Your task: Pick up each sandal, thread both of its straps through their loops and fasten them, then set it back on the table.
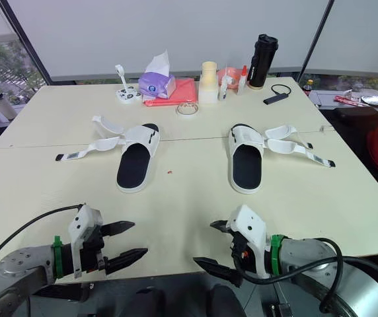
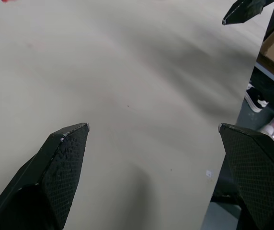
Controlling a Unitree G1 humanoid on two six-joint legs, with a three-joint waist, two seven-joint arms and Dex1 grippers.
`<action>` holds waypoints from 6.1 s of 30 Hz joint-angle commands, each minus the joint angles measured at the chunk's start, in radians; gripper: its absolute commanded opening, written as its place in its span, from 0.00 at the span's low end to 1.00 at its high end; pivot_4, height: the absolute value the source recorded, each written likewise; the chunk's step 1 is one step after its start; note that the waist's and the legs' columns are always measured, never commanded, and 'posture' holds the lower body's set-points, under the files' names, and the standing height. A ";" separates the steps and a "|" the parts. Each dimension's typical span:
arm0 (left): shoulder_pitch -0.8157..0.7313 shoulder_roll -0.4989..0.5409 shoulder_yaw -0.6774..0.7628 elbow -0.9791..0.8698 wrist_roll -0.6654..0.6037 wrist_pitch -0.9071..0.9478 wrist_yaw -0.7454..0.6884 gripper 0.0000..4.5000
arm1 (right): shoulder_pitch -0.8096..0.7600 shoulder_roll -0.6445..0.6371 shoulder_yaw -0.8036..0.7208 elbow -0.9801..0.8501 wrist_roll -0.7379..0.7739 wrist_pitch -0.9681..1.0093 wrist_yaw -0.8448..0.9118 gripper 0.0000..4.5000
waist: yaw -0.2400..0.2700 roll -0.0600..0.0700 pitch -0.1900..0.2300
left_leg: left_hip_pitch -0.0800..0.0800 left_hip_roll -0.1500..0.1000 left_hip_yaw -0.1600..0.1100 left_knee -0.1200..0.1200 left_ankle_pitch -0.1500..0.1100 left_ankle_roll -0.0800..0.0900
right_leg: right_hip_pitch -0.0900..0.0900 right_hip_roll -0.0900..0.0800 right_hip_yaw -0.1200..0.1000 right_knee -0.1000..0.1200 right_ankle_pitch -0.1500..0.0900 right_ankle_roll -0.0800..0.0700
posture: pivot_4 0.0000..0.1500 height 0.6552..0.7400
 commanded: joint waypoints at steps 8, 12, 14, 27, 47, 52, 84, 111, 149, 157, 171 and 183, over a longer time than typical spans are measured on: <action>-0.011 -0.010 0.014 -0.016 -0.034 -0.010 -0.003 1.00 | -0.034 0.020 0.018 0.000 -0.011 -0.028 -0.041 0.99 | 0.000 0.000 0.000 | 0.000 0.000 0.000 0.000 0.000 0.000 | 0.000 0.000 0.000 0.000 0.000 0.000 | 1.00 1.00; -0.019 -0.010 0.015 -0.010 -0.040 -0.009 -0.002 1.00 | -0.030 0.025 0.030 0.007 -0.025 -0.047 -0.051 0.99 | 0.000 0.000 0.000 | 0.000 0.000 0.000 0.000 0.000 0.000 | 0.000 0.000 0.000 0.000 0.000 0.000 | 1.00 1.00; -0.027 -0.010 0.015 -0.006 -0.043 -0.009 -0.002 1.00 | -0.027 0.028 0.031 0.010 -0.036 -0.057 -0.054 0.99 | 0.000 0.000 0.000 | 0.000 0.000 0.000 0.000 0.000 0.000 | 0.000 0.000 0.000 0.000 0.000 0.000 | 1.00 1.00; -0.257 0.067 0.004 0.109 -0.075 0.052 -0.078 1.00 | -0.104 0.079 -0.025 0.068 -0.140 -0.120 -0.156 0.99 | 0.000 0.000 0.000 | 0.000 0.000 0.000 0.000 0.000 0.000 | 0.000 0.000 0.000 0.000 0.000 0.000 | 1.00 1.00; -0.681 0.150 -0.024 0.190 -0.336 0.282 -0.191 1.00 | -0.700 0.014 0.348 1.025 -1.103 -0.729 -0.440 0.99 | -0.029 -0.001 0.001 | -0.002 0.000 0.001 -0.001 0.000 0.000 | -0.005 0.001 0.001 0.003 0.003 0.004 | 1.00 1.00; -0.604 0.142 -0.012 0.172 -0.301 0.259 -0.149 1.00 | -0.850 0.117 0.431 1.320 -1.211 -0.814 -0.475 0.99 | -0.036 -0.001 0.001 | -0.002 0.000 0.001 -0.001 0.000 0.000 | -0.006 0.001 0.002 0.004 0.003 0.004 | 1.00 1.00; -0.513 0.102 -0.005 0.161 -0.283 0.227 -0.079 1.00 | -0.950 -0.034 0.523 1.415 -1.406 -1.489 -0.653 0.00 | -0.034 0.001 0.002 | -0.004 -0.002 0.002 -0.002 0.000 -0.001 | -0.007 -0.002 0.002 0.004 0.003 0.004 | 1.00 1.00; -0.507 0.062 -0.034 0.143 -0.281 0.236 -0.079 1.00 | -0.928 0.020 0.494 1.352 -1.517 -2.304 -0.571 0.00 | -0.029 0.002 0.003 | -0.001 -0.001 0.002 0.001 0.001 -0.002 | -0.006 -0.001 0.003 0.009 0.003 0.004 | 1.00 1.00; -0.543 0.048 -0.203 0.354 0.090 -0.123 -0.264 0.80 | -0.776 -0.231 0.397 1.255 -1.359 -2.080 -0.450 1.00 | -0.031 0.002 0.003 | 0.000 -0.002 0.003 0.001 0.001 -0.002 | -0.005 -0.001 0.003 0.010 0.003 0.004 | 1.00 1.00; -0.639 0.030 -0.331 0.524 0.211 -0.259 -0.446 0.01 | -0.624 -0.200 0.249 1.108 -1.111 -1.599 -0.228 1.00 | -0.029 0.002 0.003 | 0.000 -0.001 0.003 0.002 0.001 -0.002 | -0.004 -0.001 0.004 0.010 0.003 0.004 | 1.00 1.00; -0.674 -0.082 -0.448 0.582 0.322 -0.294 -0.486 0.01 | -0.711 0.090 0.254 1.205 -1.040 -1.092 -0.083 1.00 | -0.031 0.002 0.002 | 0.000 -0.001 0.002 0.002 0.001 -0.002 | -0.004 0.000 0.003 0.010 0.004 0.004 | 1.00 1.00; -0.625 -0.088 -0.463 0.588 0.417 -0.358 -0.429 0.00 | -0.881 0.193 0.271 1.497 -1.084 -1.106 -0.207 0.33 | -0.028 0.003 0.002 | 0.000 -0.001 0.002 0.002 0.001 -0.002 | -0.004 -0.001 0.003 0.010 0.004 0.004 | 1.00 1.00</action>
